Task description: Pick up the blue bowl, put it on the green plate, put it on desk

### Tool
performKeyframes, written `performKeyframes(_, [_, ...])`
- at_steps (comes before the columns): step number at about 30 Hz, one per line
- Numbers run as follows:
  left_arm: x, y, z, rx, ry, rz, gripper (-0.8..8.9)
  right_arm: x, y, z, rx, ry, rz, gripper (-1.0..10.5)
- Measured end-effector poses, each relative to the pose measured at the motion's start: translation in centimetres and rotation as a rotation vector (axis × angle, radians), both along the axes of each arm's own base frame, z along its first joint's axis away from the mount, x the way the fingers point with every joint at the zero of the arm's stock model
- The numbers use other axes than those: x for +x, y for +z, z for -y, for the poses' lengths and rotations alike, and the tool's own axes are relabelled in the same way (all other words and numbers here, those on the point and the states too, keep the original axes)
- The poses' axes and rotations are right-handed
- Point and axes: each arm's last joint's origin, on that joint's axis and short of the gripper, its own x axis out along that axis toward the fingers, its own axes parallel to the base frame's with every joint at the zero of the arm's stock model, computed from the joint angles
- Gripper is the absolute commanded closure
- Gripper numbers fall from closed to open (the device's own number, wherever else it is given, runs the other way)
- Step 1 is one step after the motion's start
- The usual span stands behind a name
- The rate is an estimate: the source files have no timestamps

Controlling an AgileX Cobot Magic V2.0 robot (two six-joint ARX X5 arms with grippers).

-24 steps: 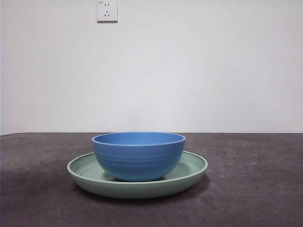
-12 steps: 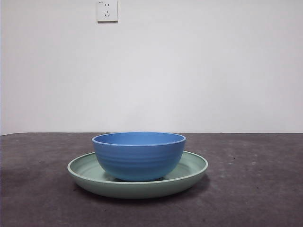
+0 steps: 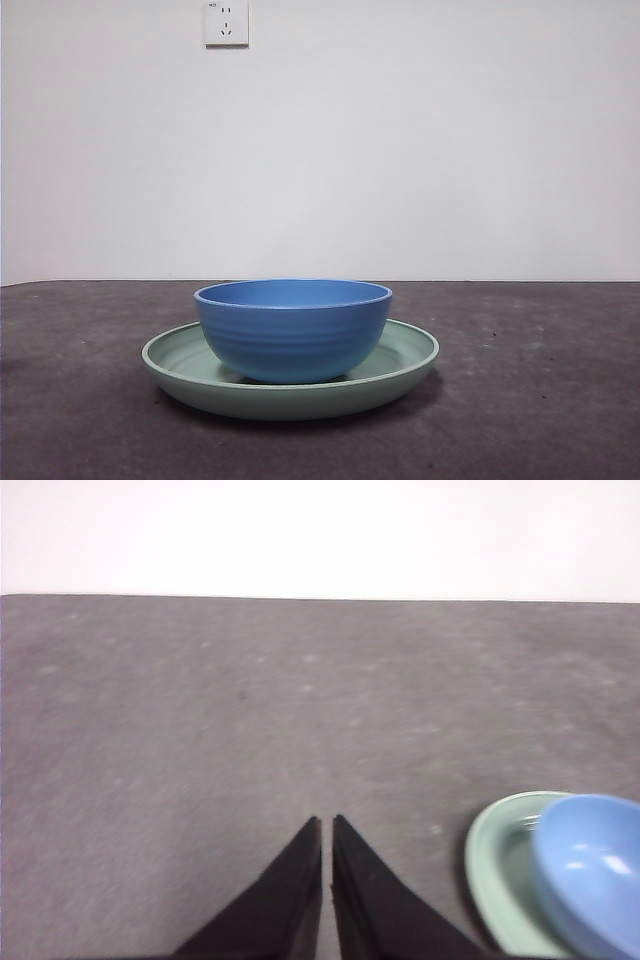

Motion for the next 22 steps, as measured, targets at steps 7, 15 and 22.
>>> performKeyframes(7, [0.5, -5.8, -0.8, 0.034, 0.117, -0.040, 7.94, 0.0, 0.0, 0.0, 0.000, 0.000, 0.000, 9.1])
performKeyframes(15, [0.5, -8.2, -1.2, 0.042, 0.186, -0.047, 7.94, 0.0, 0.0, 0.0, 0.000, 0.000, 0.000, 9.1])
performKeyframes(22, [0.4, -8.4, -1.4, 0.039, 0.201, 0.007, 7.94, 0.0, 0.0, 0.0, 0.000, 0.000, 0.000, 9.1])
